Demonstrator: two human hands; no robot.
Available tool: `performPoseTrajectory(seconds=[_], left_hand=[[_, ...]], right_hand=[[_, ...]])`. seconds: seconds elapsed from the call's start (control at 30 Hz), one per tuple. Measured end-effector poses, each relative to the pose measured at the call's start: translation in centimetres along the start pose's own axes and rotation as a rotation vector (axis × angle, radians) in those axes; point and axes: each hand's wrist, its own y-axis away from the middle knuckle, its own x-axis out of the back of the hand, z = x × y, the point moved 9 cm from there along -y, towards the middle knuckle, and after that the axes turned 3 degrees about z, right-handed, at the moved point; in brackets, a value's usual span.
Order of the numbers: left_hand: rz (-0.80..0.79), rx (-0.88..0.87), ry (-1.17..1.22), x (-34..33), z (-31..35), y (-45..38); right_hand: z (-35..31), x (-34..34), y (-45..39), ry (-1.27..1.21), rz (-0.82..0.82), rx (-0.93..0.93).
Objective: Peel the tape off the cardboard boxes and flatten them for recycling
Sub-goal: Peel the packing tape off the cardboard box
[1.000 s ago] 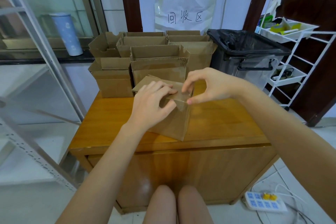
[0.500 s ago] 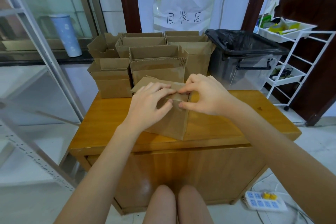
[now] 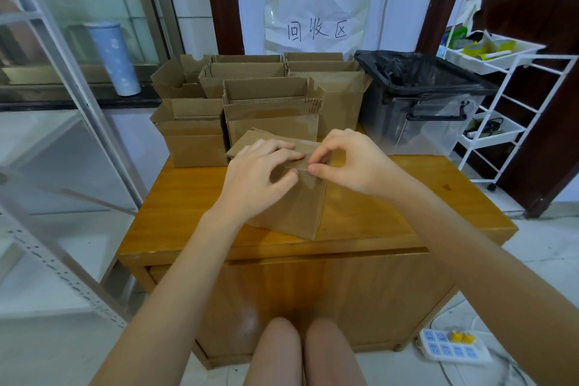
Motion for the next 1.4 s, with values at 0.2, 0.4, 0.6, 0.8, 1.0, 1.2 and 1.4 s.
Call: performPoseTrajectory(seconds=[0.2,0.4,0.6,0.8,1.0,1.2,1.4], left_hand=[[0.015,-0.007,-0.001,0.0,-0.2,0.0],[0.030,-0.029,-0.017,-0.1,-0.2,0.0],[0.037,-0.042,-0.029,-0.1,-0.2,0.0],[0.037,-0.044,-0.042,-0.1,-0.1,-0.1],[0.049,-0.054,-0.027,-0.1,-0.1,-0.2],[0.067,-0.077,-0.034,-0.1,0.2,-0.1],[0.102,-0.035,-0.043,-0.2,0.4,-0.4]], right_hand=[[0.3,-0.2,-0.4,-0.039,-0.020,-0.040],[0.3,-0.3,0.3,-0.110,0.026,-0.002],[0.6,-0.4,0.6,-0.138,0.061,0.032],[0.7,-0.3,1.3,-0.194,0.086,0.134],[0.6,-0.3,1.6,-0.257,0.108,0.205],[1.2,-0.1,1.9,-0.334,0.098,0.160],[2.0,0.4,3.9,-0.096,0.256,-0.059]])
